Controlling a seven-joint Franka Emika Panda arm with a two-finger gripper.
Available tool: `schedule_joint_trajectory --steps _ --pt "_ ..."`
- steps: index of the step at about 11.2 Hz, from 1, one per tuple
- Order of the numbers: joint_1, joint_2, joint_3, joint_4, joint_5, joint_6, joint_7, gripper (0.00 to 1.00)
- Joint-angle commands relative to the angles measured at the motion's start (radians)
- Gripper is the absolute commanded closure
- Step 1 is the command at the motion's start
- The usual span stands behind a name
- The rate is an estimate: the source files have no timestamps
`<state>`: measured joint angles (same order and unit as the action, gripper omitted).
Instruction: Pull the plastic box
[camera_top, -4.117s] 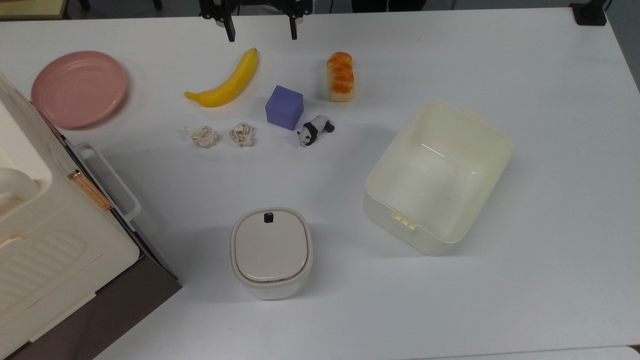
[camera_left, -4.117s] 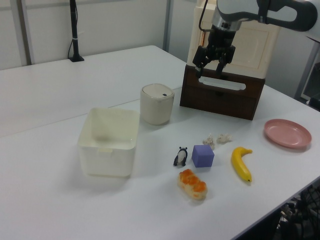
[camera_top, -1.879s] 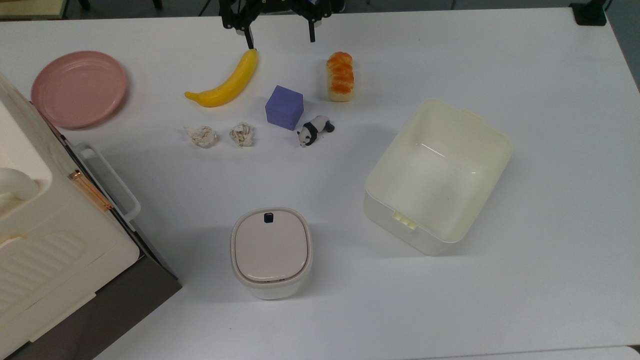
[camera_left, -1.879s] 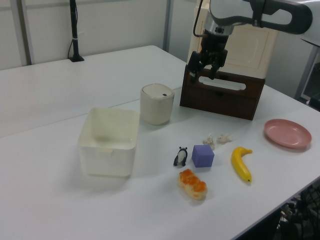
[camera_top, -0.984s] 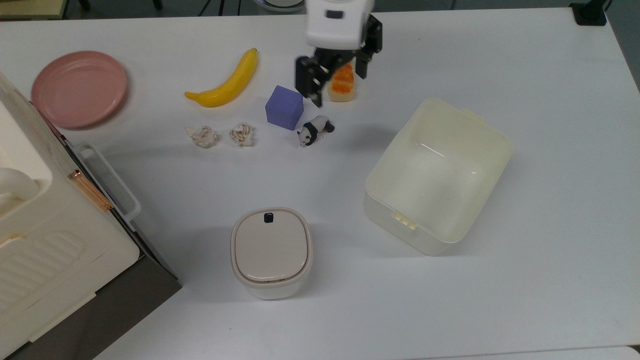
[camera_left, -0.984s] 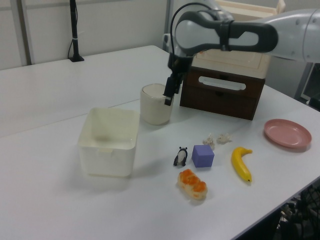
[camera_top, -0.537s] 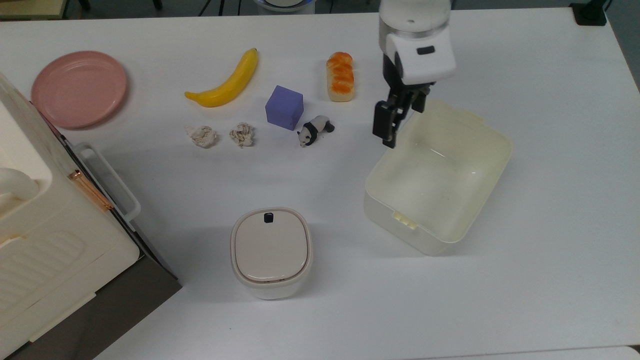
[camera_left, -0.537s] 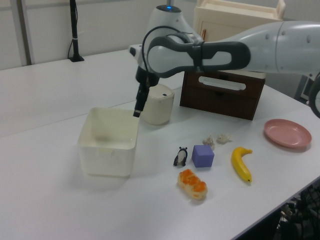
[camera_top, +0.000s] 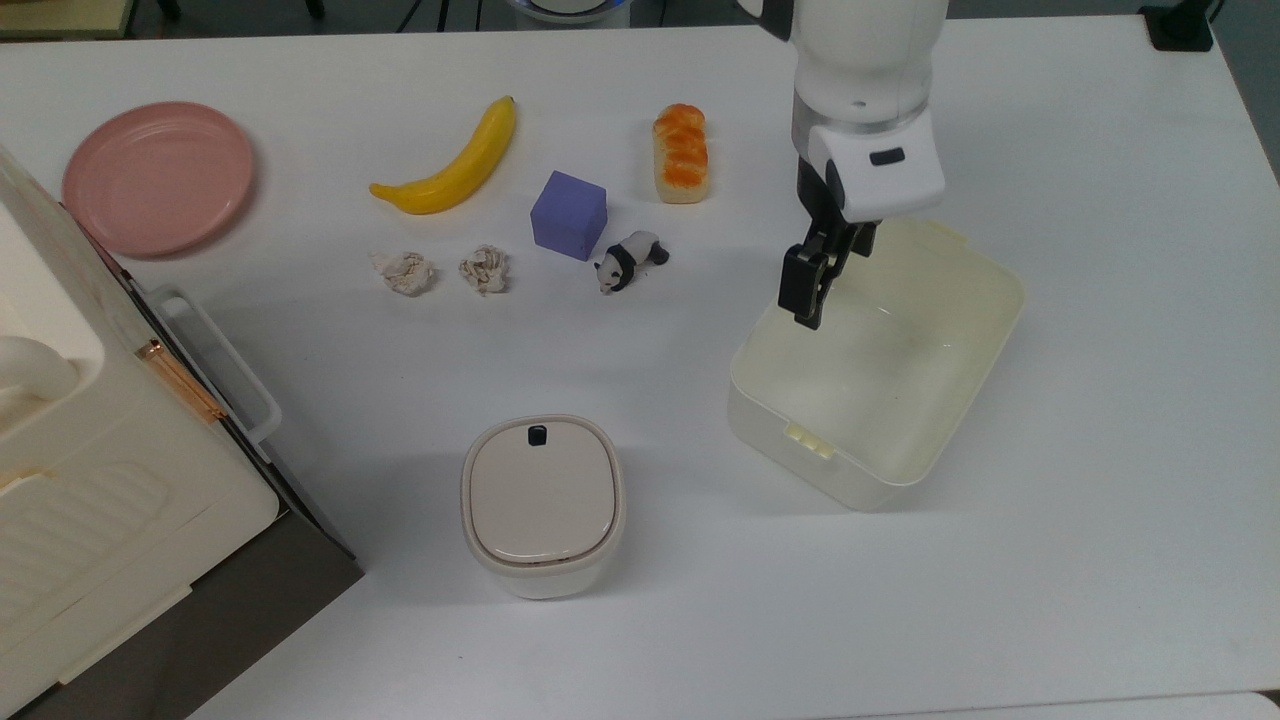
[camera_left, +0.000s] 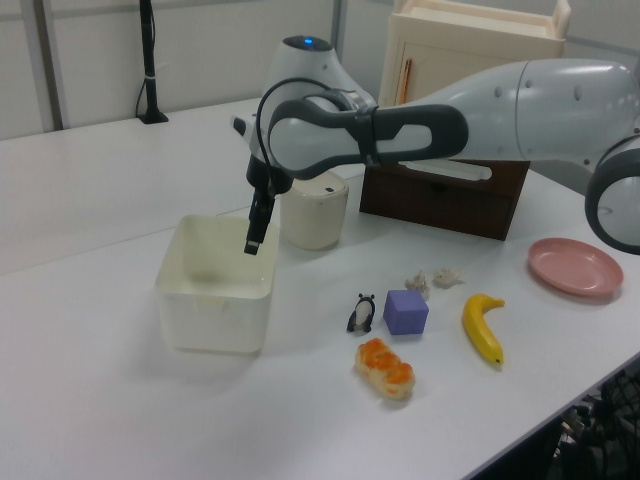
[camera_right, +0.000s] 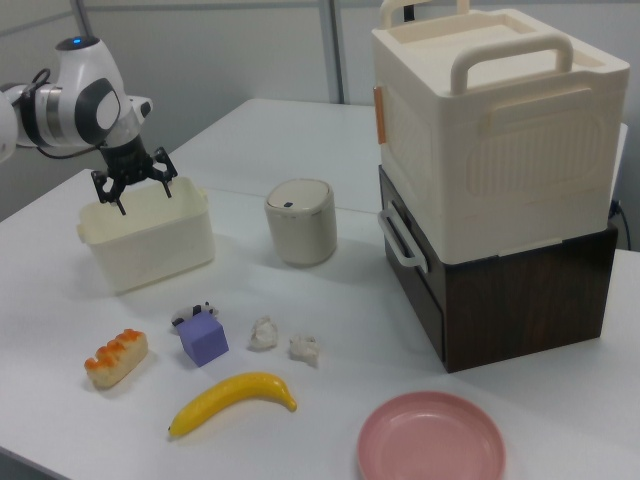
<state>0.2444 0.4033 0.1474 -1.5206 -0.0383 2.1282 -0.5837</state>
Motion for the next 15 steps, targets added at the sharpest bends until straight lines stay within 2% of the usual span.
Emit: schedule_joint_trajectory --steps 1,6,9,12,15 --pt "0.022 0.057 -0.002 0.019 -0.061 0.012 0.019 0.00" --pt "0.021 0.049 -0.003 -0.050 -0.138 0.010 0.012 0.00" --pt "0.016 0.039 -0.008 -0.090 -0.144 0.010 0.012 0.00" --pt "0.012 -0.012 -0.011 -0.151 -0.157 0.006 0.012 0.00" --pt "0.007 -0.037 -0.038 -0.177 -0.157 -0.004 0.015 0.00"
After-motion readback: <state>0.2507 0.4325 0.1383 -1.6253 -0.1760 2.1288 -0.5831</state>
